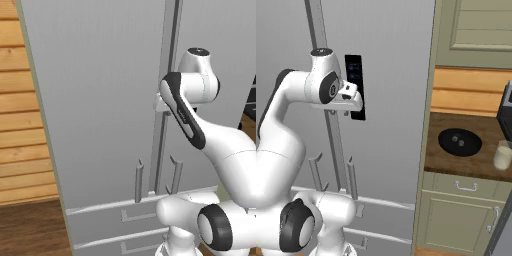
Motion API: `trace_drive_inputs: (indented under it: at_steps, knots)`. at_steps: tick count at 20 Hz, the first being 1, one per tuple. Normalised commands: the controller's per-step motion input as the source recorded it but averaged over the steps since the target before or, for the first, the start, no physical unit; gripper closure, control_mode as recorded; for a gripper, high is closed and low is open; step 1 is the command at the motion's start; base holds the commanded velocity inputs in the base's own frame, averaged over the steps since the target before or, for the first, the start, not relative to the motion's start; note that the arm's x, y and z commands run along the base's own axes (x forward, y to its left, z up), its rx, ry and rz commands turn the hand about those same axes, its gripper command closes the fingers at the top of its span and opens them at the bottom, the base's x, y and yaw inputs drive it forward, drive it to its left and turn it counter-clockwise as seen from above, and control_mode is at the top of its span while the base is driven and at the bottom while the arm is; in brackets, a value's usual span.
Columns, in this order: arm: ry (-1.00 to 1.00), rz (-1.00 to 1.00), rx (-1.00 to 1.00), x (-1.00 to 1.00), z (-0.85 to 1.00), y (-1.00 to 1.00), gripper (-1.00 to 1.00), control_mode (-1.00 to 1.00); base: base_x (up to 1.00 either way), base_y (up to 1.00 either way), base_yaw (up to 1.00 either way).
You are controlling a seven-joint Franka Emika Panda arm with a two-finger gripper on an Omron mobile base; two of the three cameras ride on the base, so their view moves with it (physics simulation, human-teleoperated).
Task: Grab a lemon wedge from the fridge and one ice cube from the ice bowl, and put them in the glass of lemonade.
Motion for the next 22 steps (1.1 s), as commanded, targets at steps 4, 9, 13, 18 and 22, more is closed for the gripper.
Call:
trace_drive_inputs:
  at_steps: [4,9,13,18,22]
  knots:
    - [0.00,0.03,0.00,-0.26,-0.01,0.03,-1.00,-1.00,0.00,0.00,0.00]
    - [-0.07,0.01,0.01,-0.81,-0.08,-0.09,-1.00,-1.00,0.00,0.00,0.00]
    - [0.00,0.00,0.00,-0.58,-0.24,-0.22,-1.00,-1.00,0.00,0.00,0.00]
    - [0.00,0.00,0.00,-0.39,-0.27,-0.08,-1.00,-1.00,0.00,0.00,0.00]
    - [0.00,0.00,0.00,-0.08,-0.01,0.00,-1.00,-1.00,0.00,0.00,0.00]
